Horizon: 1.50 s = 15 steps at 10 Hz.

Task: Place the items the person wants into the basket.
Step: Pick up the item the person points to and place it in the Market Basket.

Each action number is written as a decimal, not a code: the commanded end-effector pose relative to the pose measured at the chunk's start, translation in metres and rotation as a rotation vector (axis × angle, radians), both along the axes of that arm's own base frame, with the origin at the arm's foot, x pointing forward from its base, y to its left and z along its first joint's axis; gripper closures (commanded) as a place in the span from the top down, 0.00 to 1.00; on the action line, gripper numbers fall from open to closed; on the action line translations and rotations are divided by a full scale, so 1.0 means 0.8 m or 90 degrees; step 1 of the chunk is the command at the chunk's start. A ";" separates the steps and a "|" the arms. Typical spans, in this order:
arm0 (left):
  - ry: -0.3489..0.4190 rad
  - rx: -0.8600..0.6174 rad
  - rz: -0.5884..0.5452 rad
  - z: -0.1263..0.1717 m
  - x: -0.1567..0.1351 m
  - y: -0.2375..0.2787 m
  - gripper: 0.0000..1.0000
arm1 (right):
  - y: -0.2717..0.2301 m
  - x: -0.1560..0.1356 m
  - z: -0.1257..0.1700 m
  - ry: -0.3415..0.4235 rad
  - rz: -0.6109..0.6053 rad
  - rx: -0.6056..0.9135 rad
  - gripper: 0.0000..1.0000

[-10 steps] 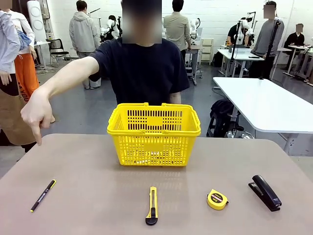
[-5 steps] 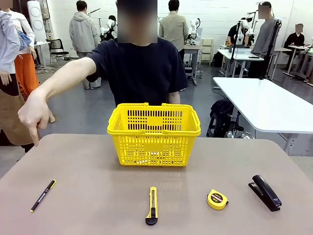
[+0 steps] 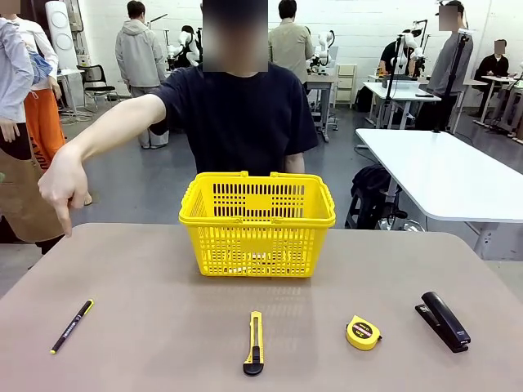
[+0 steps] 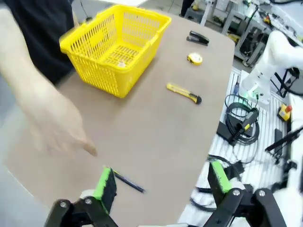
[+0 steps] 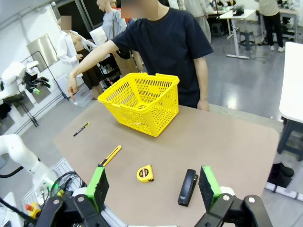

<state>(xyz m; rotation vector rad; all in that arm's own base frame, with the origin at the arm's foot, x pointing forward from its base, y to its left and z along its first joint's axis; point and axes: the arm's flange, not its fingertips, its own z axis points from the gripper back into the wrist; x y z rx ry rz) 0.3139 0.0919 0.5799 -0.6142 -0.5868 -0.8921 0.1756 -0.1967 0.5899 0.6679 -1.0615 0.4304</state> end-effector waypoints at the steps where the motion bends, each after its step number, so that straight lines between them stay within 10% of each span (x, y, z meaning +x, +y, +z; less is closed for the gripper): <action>1: 0.140 0.072 0.078 -0.001 0.018 -0.055 1.00 | 0.002 0.003 0.000 -0.010 0.006 0.007 1.00; 9: 0.138 0.372 0.273 -0.120 0.053 -0.133 1.00 | 0.002 0.003 0.000 -0.010 0.006 0.007 1.00; 15: 0.151 0.402 0.262 -0.140 0.055 -0.130 1.00 | 0.002 0.003 0.000 -0.010 0.006 0.007 1.00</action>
